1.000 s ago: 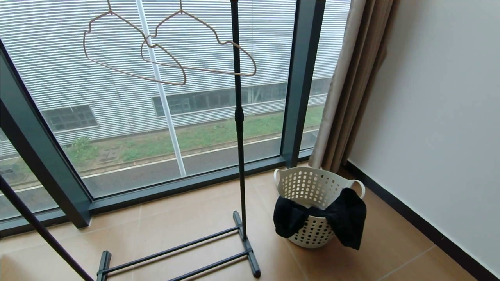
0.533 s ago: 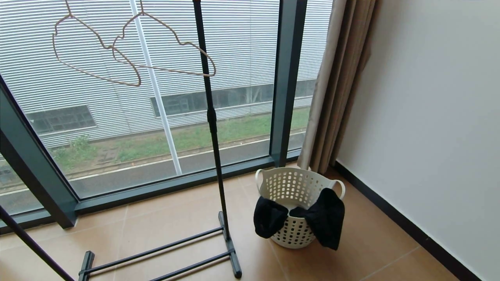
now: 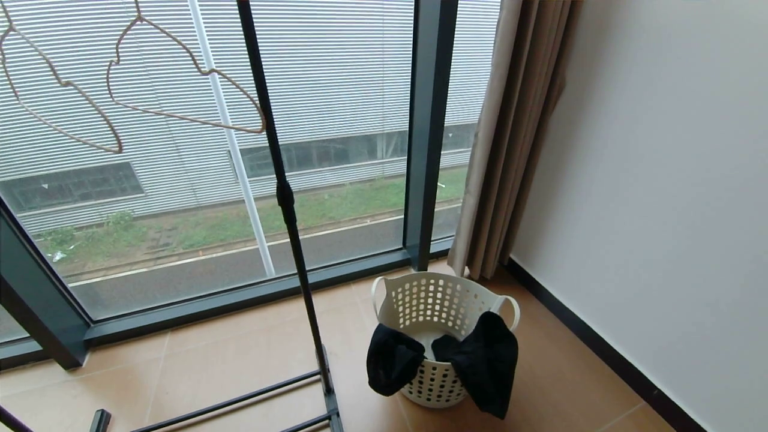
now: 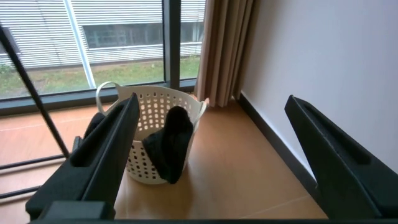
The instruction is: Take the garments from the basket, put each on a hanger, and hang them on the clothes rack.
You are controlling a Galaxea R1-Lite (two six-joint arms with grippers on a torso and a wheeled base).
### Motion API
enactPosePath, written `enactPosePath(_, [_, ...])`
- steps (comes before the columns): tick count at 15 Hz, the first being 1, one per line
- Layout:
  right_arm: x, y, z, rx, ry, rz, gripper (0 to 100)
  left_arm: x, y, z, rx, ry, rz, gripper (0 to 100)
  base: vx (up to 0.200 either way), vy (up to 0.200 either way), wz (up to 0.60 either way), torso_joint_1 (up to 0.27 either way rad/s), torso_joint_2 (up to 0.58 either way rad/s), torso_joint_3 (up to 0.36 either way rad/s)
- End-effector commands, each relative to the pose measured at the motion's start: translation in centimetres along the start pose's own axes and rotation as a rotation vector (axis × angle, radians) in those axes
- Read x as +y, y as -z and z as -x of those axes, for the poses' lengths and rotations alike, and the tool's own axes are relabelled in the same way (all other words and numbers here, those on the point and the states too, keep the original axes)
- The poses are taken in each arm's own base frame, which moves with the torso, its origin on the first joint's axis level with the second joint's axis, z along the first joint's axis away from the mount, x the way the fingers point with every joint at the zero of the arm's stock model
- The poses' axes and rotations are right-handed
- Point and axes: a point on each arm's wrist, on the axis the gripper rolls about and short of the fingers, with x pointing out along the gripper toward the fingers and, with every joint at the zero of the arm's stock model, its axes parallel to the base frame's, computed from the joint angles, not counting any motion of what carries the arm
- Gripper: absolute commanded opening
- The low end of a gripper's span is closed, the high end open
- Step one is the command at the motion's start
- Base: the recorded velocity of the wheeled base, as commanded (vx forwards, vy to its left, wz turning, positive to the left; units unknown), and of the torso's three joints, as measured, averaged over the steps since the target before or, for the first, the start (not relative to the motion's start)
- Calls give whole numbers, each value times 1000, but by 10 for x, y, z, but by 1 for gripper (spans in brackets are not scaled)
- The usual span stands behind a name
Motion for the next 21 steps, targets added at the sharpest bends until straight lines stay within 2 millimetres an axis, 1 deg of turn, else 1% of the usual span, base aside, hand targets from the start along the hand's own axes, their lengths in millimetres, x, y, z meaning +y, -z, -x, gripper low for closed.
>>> enactPosePath(1, [0,0,0,1,-1,1,100,0,0,0,-1,0,-1,100,200,-200,0,2,2,2])
enactPosePath(2, [0,0,0,-1,-1,1,100,0,0,0,0,0,-1,100,200,-200,0,2,2,2])
enactPosePath(4, [0,0,0,-1,-1,-1,100,0,0,0,-1,0,-1,100,200,0,0,5,2,5])
enactPosePath(14, [0,0,0,-2,1,0,100,0,0,0,-1,-1,-1,100,0,0,0,0,1,-8])
enactPosePath(21, [0,0,0,-2,1,0,100,0,0,0,-1,-1,-1,100,0,0,0,2,2,-176])
